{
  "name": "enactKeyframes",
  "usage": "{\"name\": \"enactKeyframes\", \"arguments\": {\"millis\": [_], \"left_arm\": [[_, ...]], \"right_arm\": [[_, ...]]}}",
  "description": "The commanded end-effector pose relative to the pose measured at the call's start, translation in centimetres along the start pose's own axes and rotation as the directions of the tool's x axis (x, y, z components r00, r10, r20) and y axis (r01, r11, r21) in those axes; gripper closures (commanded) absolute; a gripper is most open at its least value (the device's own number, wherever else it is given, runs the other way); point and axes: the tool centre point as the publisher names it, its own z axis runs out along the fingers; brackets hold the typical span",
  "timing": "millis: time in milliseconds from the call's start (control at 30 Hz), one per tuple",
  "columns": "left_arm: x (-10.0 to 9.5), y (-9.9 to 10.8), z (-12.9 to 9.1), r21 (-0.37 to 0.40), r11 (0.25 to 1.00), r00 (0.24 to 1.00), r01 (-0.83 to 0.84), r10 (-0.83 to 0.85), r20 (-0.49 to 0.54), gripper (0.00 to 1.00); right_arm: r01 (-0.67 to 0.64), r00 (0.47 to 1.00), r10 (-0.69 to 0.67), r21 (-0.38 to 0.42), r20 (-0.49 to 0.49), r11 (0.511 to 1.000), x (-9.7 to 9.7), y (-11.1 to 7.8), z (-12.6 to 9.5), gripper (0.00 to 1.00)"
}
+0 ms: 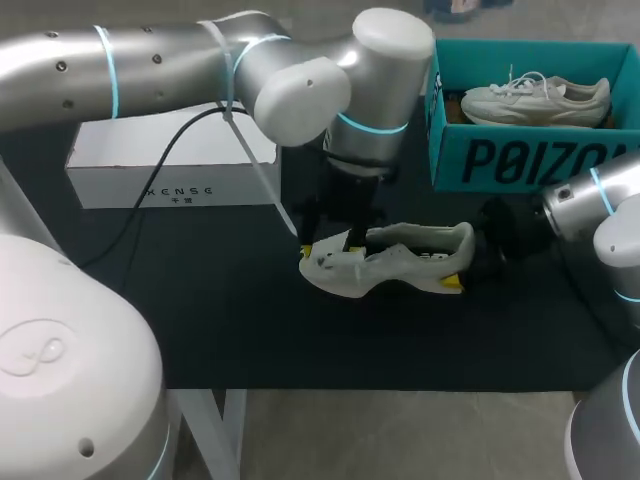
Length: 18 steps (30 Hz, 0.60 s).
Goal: Take the shoe out of the shoebox, open the shoe tongue, remove and reinsert the insole, then place the shoe into the shoebox
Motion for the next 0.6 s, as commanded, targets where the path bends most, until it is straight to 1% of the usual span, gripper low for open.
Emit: {"name": "enactKeyframes", "arguments": {"millis": [33,67,100,133,167,200,233,267,300,333,600], "left_arm": [[-1.7,-0.3,-3.0,0.040,0.997,0.992,-0.060,0.064,-0.109,0.00],[-1.6,-0.6,-3.8,0.054,0.991,0.979,-0.120,0.127,-0.159,0.00],[-1.6,-0.9,-4.5,0.051,0.976,0.950,-0.212,0.218,-0.225,0.00],[-1.5,-1.2,-5.2,0.055,0.930,0.892,-0.362,0.363,-0.268,0.00],[-1.3,-1.2,-6.0,0.065,0.837,0.790,-0.544,0.536,-0.298,0.00],[-1.2,-0.7,-6.8,0.097,0.707,0.651,-0.701,0.689,-0.318,0.00],[-1.4,0.1,-7.5,0.136,0.547,0.483,-0.826,0.811,-0.330,0.00],[-1.8,0.8,-8.1,0.172,0.363,0.307,-0.916,0.909,-0.283,0.00],[-2.0,1.1,-8.5,0.177,0.161,0.114,-0.971,0.962,-0.249,0.00],[-2.0,0.8,-9.1,0.125,0.145,0.116,-0.982,0.970,-0.215,0.00],[-2.0,0.8,-9.1,0.125,0.145,0.116,-0.982,0.970,-0.215,0.00]], "right_arm": [[-0.001,1.000,0.001,0.002,0.002,1.000,-0.1,-0.2,0.3,1.00],[-0.001,1.000,0.001,0.002,0.002,1.000,-0.1,-0.2,0.3,1.00],[-0.001,1.000,0.001,0.002,0.002,1.000,-0.1,-0.2,0.3,1.00],[-0.001,1.000,0.001,0.002,0.002,1.000,-0.1,-0.2,0.3,1.00],[-0.001,1.000,0.001,0.002,0.002,1.000,-0.1,-0.2,0.3,1.00],[-0.001,1.000,0.001,0.002,0.002,1.000,-0.1,-0.2,0.3,1.00],[-0.001,1.000,0.001,0.002,0.002,1.000,-0.1,-0.2,0.3,1.00],[-0.001,1.000,0.001,0.002,0.002,1.000,-0.1,-0.2,0.3,1.00],[-0.001,1.000,0.001,0.002,0.002,1.000,-0.1,-0.2,0.3,1.00],[-0.001,1.000,0.001,0.002,0.002,1.000,-0.1,-0.2,0.3,1.00],[-0.001,1.000,0.001,0.002,0.002,1.000,-0.1,-0.2,0.3,1.00]]}}
